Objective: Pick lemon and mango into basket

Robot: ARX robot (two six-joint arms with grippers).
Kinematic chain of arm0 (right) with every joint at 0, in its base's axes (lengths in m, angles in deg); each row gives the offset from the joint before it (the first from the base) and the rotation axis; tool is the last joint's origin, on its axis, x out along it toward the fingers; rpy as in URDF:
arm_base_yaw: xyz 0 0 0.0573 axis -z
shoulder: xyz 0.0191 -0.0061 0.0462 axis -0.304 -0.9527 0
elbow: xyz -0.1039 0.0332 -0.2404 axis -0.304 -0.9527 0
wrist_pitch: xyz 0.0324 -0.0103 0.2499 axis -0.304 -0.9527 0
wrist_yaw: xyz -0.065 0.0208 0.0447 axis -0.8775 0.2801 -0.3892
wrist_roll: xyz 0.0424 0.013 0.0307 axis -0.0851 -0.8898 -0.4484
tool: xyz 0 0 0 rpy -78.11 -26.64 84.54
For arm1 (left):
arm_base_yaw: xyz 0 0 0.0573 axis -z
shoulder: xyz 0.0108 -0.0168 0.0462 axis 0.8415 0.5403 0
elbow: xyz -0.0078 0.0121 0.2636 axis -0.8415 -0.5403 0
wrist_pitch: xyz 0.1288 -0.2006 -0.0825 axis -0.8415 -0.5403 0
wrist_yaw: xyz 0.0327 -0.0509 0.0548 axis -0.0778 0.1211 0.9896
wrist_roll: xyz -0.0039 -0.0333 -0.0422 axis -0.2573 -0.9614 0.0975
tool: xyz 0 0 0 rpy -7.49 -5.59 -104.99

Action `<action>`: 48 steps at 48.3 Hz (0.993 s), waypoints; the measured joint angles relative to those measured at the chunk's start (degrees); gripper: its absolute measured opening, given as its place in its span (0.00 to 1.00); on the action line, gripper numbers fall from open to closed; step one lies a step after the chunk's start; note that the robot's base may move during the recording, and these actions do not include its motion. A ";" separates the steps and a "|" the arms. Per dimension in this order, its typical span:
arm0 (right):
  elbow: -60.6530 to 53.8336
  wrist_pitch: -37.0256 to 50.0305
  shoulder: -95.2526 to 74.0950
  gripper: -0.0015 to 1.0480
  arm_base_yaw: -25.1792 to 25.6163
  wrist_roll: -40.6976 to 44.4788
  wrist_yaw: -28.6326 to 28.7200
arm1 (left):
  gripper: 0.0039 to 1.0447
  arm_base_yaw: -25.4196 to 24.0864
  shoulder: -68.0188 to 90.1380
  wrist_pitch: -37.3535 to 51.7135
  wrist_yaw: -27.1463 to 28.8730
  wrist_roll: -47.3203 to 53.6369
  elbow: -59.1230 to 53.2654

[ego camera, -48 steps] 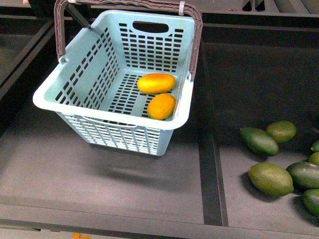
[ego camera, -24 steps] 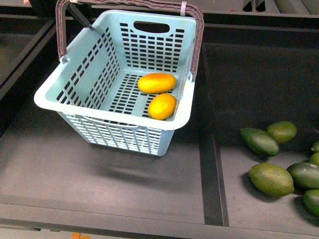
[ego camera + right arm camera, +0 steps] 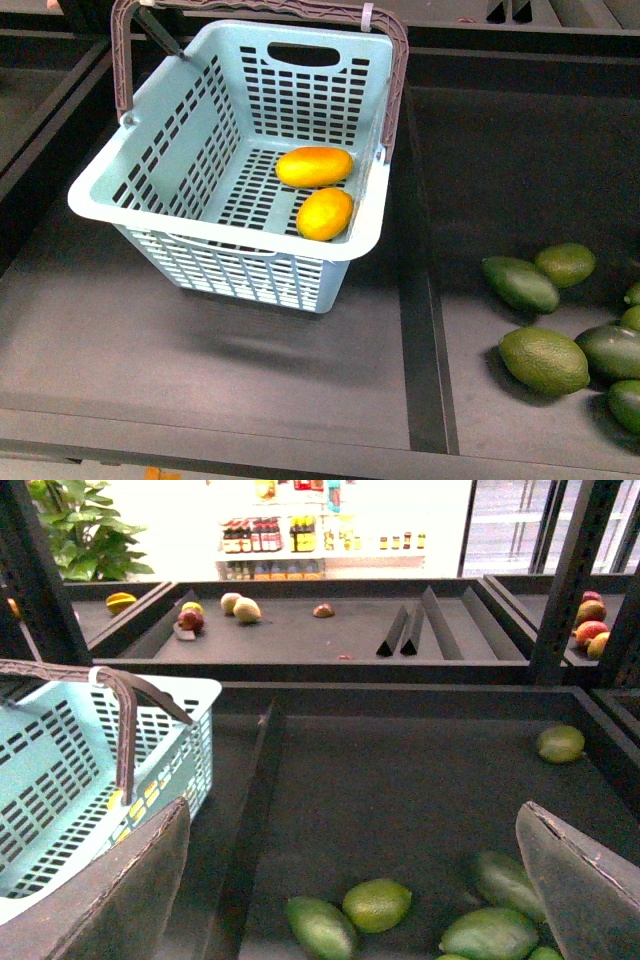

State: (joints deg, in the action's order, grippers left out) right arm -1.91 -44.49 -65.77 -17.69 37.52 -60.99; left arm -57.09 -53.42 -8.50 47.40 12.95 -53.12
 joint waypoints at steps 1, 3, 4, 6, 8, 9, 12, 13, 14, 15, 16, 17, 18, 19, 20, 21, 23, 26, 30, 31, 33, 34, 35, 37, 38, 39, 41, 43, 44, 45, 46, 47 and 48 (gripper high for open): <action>0.00 0.00 0.00 0.92 0.00 0.00 0.00 | 0.03 0.00 -0.76 -0.68 0.00 0.00 0.00; 0.00 0.00 0.00 0.92 0.00 0.00 0.02 | 0.03 0.00 -2.25 -1.97 0.00 0.00 0.00; 0.00 0.00 0.00 0.92 0.00 0.00 0.02 | 0.03 0.00 -2.97 -2.60 0.00 0.02 -0.02; 0.00 0.00 0.00 0.92 0.00 0.00 0.02 | 0.03 0.00 -4.37 -3.89 0.00 0.00 -0.02; 0.00 0.00 0.00 0.92 0.00 0.00 0.02 | 0.03 0.00 -6.36 -5.64 0.00 0.00 -0.02; 0.00 0.00 0.00 0.92 0.00 0.00 0.02 | 0.03 0.00 -6.93 -6.36 0.00 0.00 -0.02; 0.00 0.00 0.00 0.92 0.00 0.00 0.00 | 0.03 0.00 -9.66 -8.79 -0.02 0.00 -0.02; 0.00 0.00 0.00 0.92 0.00 0.00 0.00 | 0.03 0.00 -10.21 -9.46 0.00 0.00 -0.02; 0.00 0.00 0.00 0.92 0.00 0.00 0.02 | 0.03 0.00 -10.69 -9.90 0.00 0.00 -0.02; 0.00 0.00 0.00 0.92 0.00 0.00 0.00 | 0.03 0.00 -11.41 -10.58 0.00 0.00 -0.02; 0.00 0.00 0.00 0.92 0.00 0.02 0.02 | 0.03 0.00 -12.13 -11.32 0.00 0.00 -0.02; 0.00 0.00 0.00 0.92 0.00 0.00 0.00 | 0.03 0.00 -12.85 -12.04 0.00 0.00 -0.02; 0.00 0.00 0.00 0.92 0.00 0.00 0.00 | 0.03 0.00 -13.57 -12.74 0.00 0.02 -0.02; 0.00 0.00 0.00 0.92 0.00 0.00 0.02 | 0.03 0.00 -14.29 -13.42 0.00 0.00 -0.02; 0.00 0.00 0.00 0.92 0.00 0.00 0.00 | 0.03 0.00 -14.97 -14.08 0.00 0.00 -0.02; 0.00 0.00 0.00 0.92 0.00 0.00 0.02 | 0.03 0.00 -15.58 -14.64 0.00 0.00 -0.02; 0.00 0.00 0.00 0.92 0.00 0.00 0.00 | 0.03 0.00 -16.76 -15.87 0.00 0.02 -0.02; 0.00 0.00 0.00 0.92 0.00 0.00 0.02 | 0.03 0.00 -18.27 -17.42 0.00 0.00 -0.02; 0.00 0.00 0.00 0.92 0.00 0.00 0.02 | 0.03 0.00 -20.17 -19.30 0.00 0.00 -0.02; 0.00 0.00 0.00 0.92 0.00 0.00 0.02 | 0.03 0.00 -20.50 -19.61 0.00 0.00 -0.02; 0.00 0.00 0.00 0.92 0.00 0.00 0.02 | 0.03 0.00 -21.40 -20.48 0.00 0.00 -0.02; 0.00 0.00 0.00 0.92 0.00 0.00 0.00 | 0.03 0.00 -21.68 -20.76 0.00 0.00 -0.02; 0.00 0.00 0.00 0.92 0.00 0.00 0.00 | 0.03 0.00 -22.10 -21.20 0.00 0.00 -0.02; 0.00 0.00 0.00 0.92 0.00 0.00 0.00 | 0.03 0.00 -22.88 -22.01 0.00 0.00 -0.02; 0.00 0.00 0.00 0.92 0.00 0.00 0.00 | 0.03 0.00 -23.19 -22.34 0.00 0.00 -0.02; 0.00 0.00 0.00 0.92 0.00 0.00 0.00 | 0.03 0.00 -23.87 -22.73 0.00 0.00 -0.02; 0.00 0.00 0.00 0.92 0.00 0.00 0.02 | 0.03 0.00 -26.84 -27.47 0.02 0.02 -0.02; 0.00 0.00 0.00 0.92 0.00 0.02 0.00 | 0.03 0.00 -30.10 -31.12 0.00 0.02 -0.02; 0.00 0.00 -0.02 0.92 0.00 0.00 0.00 | 0.03 0.00 -31.47 -31.91 0.02 0.02 -0.02; 0.00 0.00 -0.02 0.92 0.00 0.00 0.00 | 0.03 0.00 -32.20 -32.13 0.00 0.02 -0.02; 0.00 0.00 -0.02 0.92 0.00 0.00 0.02 | 0.03 0.00 -32.59 -32.24 0.00 0.02 -0.02; 0.00 0.00 0.00 0.92 0.00 0.00 0.00 | 0.03 0.00 -32.79 -32.33 0.00 0.02 -0.02; 0.00 0.00 0.00 0.92 0.00 0.00 0.02 | 0.03 0.00 -32.87 -32.39 0.00 0.02 -0.02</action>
State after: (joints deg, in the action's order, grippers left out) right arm -1.91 -44.49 -65.77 -17.69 37.52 -60.97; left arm -57.09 -86.30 -40.89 47.40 12.97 -53.14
